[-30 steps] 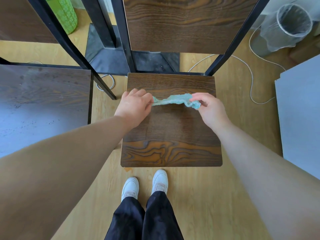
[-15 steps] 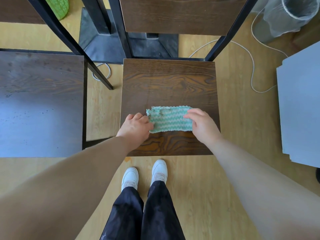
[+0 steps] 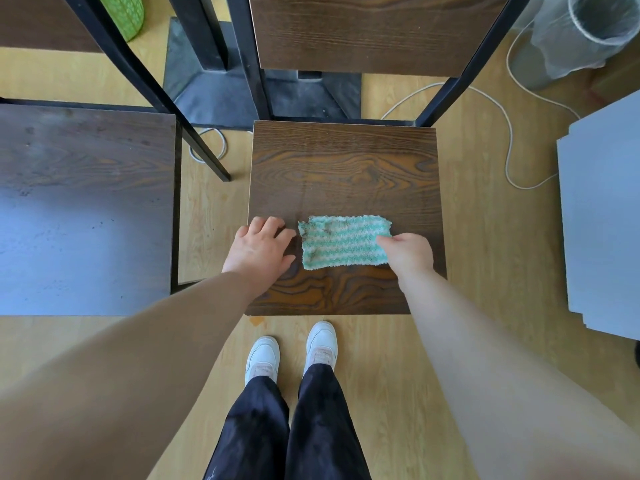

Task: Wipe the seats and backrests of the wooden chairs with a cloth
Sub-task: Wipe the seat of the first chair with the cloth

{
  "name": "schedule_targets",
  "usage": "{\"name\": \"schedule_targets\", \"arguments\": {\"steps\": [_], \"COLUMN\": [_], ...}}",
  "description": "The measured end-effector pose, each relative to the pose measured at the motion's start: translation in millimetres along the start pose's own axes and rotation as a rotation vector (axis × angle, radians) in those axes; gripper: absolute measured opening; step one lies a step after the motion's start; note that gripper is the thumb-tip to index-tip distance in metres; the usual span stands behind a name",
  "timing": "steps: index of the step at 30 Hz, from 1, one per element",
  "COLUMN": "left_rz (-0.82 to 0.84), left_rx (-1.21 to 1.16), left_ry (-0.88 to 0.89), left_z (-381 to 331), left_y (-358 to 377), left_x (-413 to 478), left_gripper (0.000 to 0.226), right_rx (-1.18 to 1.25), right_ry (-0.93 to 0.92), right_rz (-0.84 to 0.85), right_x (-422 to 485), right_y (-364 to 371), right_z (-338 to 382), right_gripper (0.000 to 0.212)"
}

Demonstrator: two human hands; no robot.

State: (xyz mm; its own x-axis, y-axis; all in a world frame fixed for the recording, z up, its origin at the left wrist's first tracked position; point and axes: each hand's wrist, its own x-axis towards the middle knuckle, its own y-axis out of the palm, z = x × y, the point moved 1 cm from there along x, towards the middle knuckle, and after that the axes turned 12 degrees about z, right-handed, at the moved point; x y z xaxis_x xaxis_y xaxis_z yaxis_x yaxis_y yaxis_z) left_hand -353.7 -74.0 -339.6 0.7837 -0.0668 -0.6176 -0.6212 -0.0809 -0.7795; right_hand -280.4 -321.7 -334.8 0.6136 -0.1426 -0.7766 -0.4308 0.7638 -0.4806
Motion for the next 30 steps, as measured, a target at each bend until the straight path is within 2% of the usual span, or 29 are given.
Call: {"name": "schedule_targets", "arguments": {"steps": [4, 7, 9, 12, 17, 22, 24, 27, 30], "left_rz": [0.006, 0.012, 0.026, 0.036, 0.031, 0.015, 0.015, 0.020, 0.019], "left_rx": [-0.038, -0.048, -0.048, -0.061, -0.073, -0.085, -0.083, -0.089, -0.105], "left_ry": [-0.034, -0.056, -0.072, -0.094, -0.114, -0.112, -0.111, -0.114, -0.119], "left_z": [10, 19, 24, 29, 35, 43, 47, 53, 57], "left_y": [3, 5, 7, 8, 8, 8, 8, 8, 10], "left_x": [-3, -5, -6, -9, -15, -22, -24, -26, -28], "left_gripper": [0.052, 0.058, 0.060, 0.063, 0.065, 0.065, 0.066, 0.065, 0.065], "right_rx": [0.262, 0.399, 0.394, 0.200, -0.166, -0.354, -0.369, -0.324, -0.385], "right_ry": [0.032, 0.032, -0.047, -0.285, -0.561, -0.536, -0.519, -0.506, -0.433], "right_rz": [-0.009, -0.015, -0.041, -0.063, 0.045, 0.143, 0.054, -0.173, -0.195], "right_x": [-5, -8, -11, -24, -49, -55, -56, -57, -53], "right_y": [-1, -3, -4, 4, 49, 95, 101, 100, 104], "right_z": [2, 3, 6, 17, 29, 25, 24, 26, 29], "right_gripper": [0.020, 0.036, 0.046, 0.050, 0.052, 0.047, 0.034, 0.019, 0.026]}}
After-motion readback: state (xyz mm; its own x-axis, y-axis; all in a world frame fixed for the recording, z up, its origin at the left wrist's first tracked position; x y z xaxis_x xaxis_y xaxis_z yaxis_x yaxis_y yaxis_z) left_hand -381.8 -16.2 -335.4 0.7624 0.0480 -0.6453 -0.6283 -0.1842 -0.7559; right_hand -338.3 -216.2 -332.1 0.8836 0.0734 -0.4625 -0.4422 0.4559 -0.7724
